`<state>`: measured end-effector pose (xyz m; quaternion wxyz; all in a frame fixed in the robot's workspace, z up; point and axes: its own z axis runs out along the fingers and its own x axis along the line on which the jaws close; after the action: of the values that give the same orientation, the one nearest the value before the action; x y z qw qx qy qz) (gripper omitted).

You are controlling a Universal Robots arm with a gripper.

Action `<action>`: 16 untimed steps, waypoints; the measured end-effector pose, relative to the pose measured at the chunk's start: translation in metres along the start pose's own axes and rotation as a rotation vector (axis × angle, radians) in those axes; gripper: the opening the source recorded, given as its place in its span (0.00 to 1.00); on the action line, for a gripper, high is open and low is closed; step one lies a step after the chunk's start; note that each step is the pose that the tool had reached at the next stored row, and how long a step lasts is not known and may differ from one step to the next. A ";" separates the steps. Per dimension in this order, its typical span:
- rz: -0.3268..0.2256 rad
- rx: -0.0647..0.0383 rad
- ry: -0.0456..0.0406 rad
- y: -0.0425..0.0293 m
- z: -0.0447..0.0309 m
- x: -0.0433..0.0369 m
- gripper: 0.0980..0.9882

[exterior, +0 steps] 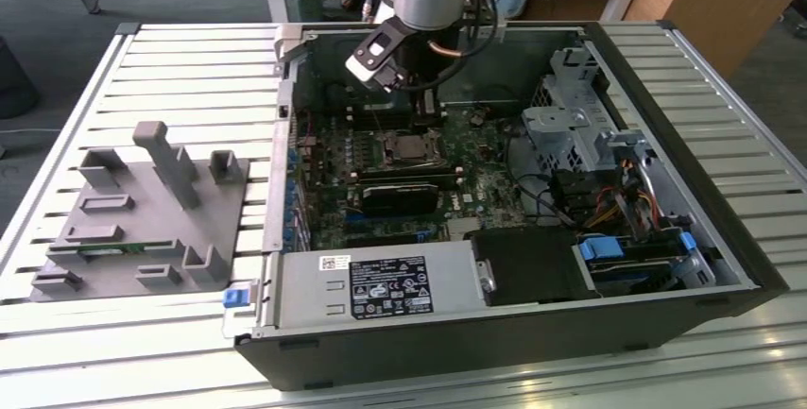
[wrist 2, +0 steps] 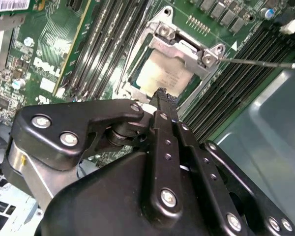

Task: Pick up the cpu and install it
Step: 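Close the cpu cover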

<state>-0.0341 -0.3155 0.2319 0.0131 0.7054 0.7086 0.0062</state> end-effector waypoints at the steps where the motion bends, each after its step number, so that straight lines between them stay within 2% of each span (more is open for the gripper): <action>1: 0.000 0.000 0.0000 -0.0007 0.0006 0.0000 0.01; 9: 0.000 0.000 0.0000 -0.0071 0.0031 0.0001 0.01; 16: 0.000 0.000 -0.0001 -0.0177 0.0054 0.0001 0.01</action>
<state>-0.0516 -0.3155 0.2260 0.0131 0.7054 0.7086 0.0061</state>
